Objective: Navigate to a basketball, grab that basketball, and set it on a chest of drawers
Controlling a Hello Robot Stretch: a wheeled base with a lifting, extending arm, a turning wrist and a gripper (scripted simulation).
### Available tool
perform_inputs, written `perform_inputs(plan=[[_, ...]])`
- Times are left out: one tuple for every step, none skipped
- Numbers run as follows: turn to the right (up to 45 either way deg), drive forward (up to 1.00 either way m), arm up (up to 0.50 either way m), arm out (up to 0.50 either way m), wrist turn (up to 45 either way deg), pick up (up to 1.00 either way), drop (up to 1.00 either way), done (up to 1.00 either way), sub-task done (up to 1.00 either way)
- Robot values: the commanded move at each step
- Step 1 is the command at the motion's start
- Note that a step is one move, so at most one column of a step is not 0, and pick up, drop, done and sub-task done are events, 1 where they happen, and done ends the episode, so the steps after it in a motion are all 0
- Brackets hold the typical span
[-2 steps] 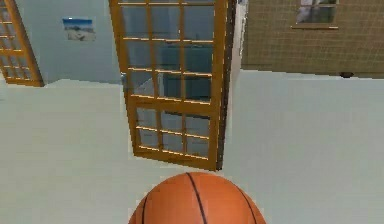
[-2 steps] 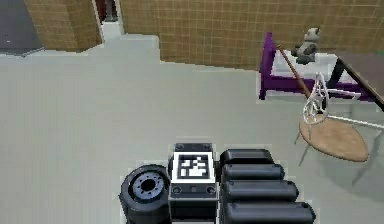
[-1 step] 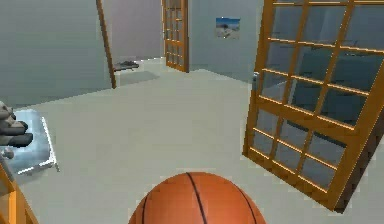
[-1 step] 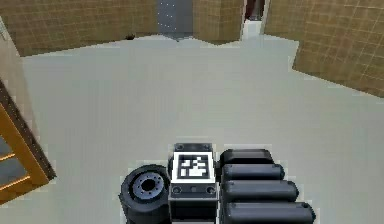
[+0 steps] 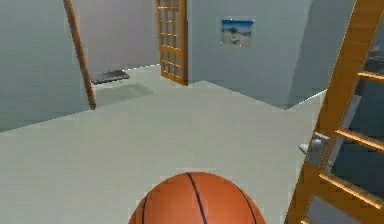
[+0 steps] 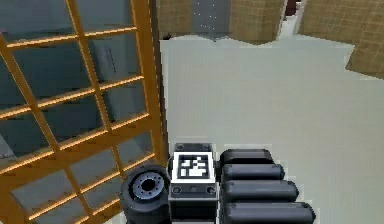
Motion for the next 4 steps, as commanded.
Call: perform_inputs(plan=[[0.0,0.7,0.0,0.0,0.0,0.0,0.0,0.0,0.0],[30.0,0.0,0.0,0.0,0.0,0.0,0.0,0.0,0.0],[0.0,0.8,0.0,0.0,0.0,0.0,0.0,0.0,0.0],[18.0,0.0,0.0,0.0,0.0,0.0,0.0,0.0,0.0]])
